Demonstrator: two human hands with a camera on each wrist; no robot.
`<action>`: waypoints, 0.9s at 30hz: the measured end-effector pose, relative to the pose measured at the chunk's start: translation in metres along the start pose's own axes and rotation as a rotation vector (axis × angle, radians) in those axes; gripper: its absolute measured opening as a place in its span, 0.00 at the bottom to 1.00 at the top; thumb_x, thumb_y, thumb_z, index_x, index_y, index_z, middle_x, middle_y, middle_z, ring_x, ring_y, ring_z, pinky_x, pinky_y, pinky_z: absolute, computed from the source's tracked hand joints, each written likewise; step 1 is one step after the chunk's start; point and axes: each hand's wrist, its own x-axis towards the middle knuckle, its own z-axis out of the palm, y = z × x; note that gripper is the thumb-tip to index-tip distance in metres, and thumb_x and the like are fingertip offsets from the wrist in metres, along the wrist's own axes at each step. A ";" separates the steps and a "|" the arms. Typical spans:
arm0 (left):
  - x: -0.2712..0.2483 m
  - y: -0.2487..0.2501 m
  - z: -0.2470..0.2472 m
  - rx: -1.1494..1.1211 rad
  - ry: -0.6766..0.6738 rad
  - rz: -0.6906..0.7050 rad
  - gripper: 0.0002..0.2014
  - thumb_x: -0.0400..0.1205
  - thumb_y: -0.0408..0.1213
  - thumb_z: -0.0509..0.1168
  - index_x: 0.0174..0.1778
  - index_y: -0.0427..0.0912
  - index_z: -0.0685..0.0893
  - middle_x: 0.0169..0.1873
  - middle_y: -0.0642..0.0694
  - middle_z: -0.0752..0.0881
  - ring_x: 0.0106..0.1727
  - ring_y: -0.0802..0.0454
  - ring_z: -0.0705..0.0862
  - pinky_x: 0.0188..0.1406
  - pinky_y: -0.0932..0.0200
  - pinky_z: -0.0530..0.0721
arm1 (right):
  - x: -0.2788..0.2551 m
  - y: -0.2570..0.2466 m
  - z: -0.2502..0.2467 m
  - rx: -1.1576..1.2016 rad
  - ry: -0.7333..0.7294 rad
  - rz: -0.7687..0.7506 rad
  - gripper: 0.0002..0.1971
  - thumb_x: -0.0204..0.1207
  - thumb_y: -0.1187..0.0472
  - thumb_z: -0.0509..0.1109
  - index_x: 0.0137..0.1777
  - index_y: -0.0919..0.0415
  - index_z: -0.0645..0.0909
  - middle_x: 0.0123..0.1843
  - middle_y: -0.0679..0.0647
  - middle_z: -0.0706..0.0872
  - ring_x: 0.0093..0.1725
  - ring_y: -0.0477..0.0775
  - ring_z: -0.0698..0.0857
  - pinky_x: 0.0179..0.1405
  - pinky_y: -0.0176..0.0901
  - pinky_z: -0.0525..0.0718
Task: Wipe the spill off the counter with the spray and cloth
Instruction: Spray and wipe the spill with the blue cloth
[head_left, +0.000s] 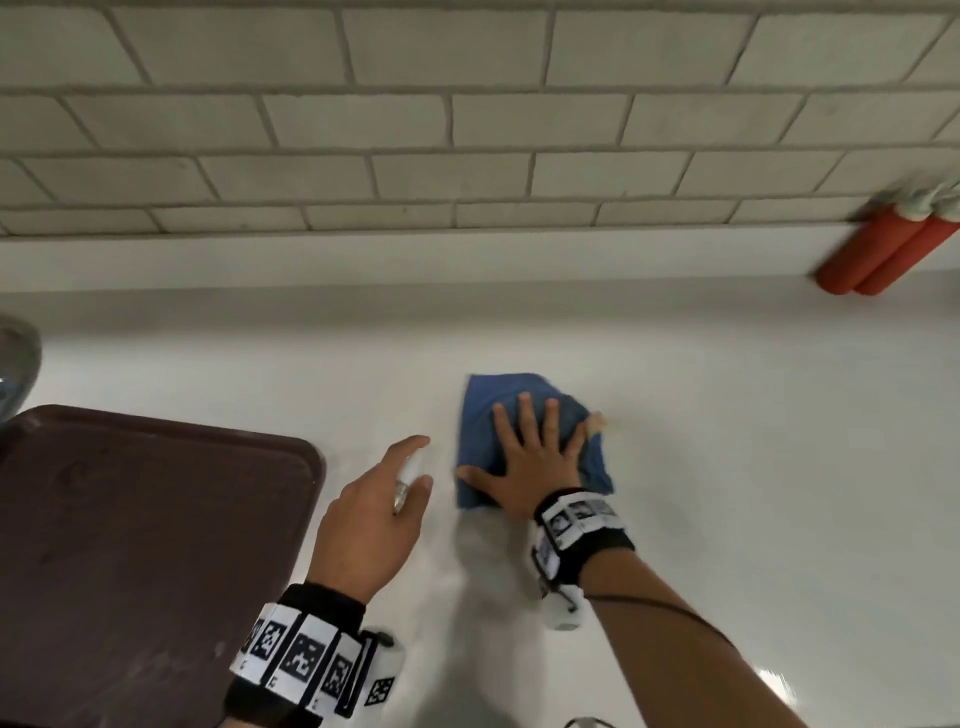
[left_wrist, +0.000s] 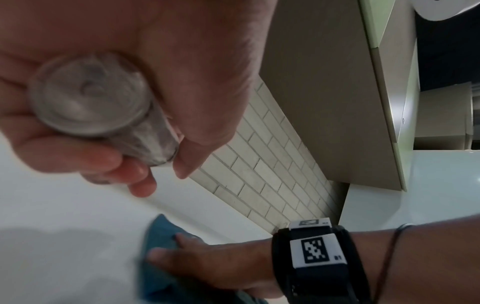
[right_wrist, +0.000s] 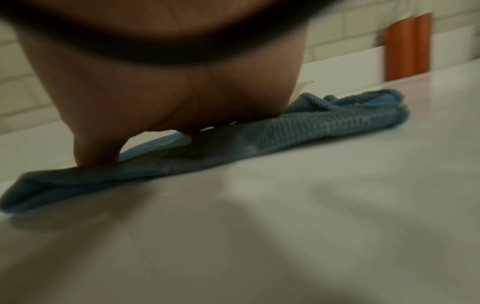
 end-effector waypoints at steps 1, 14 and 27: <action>0.002 0.002 0.001 0.005 -0.008 0.002 0.21 0.86 0.50 0.61 0.76 0.67 0.72 0.47 0.51 0.86 0.57 0.45 0.87 0.53 0.49 0.84 | -0.009 -0.015 0.006 -0.037 0.004 -0.061 0.52 0.65 0.17 0.42 0.85 0.44 0.36 0.86 0.55 0.31 0.82 0.71 0.30 0.66 0.84 0.23; 0.048 0.132 0.066 0.092 -0.144 0.361 0.20 0.89 0.48 0.57 0.78 0.62 0.70 0.59 0.49 0.90 0.58 0.47 0.87 0.56 0.53 0.82 | -0.169 0.049 0.075 -0.073 -0.029 -0.471 0.41 0.73 0.21 0.46 0.84 0.37 0.52 0.86 0.49 0.60 0.84 0.61 0.58 0.74 0.78 0.58; 0.072 0.249 0.185 0.259 -0.207 0.477 0.14 0.88 0.46 0.55 0.70 0.56 0.73 0.39 0.45 0.86 0.43 0.35 0.85 0.50 0.44 0.85 | -0.251 0.184 0.085 -0.018 0.138 -0.127 0.35 0.77 0.25 0.51 0.82 0.36 0.60 0.85 0.48 0.64 0.83 0.59 0.60 0.69 0.73 0.58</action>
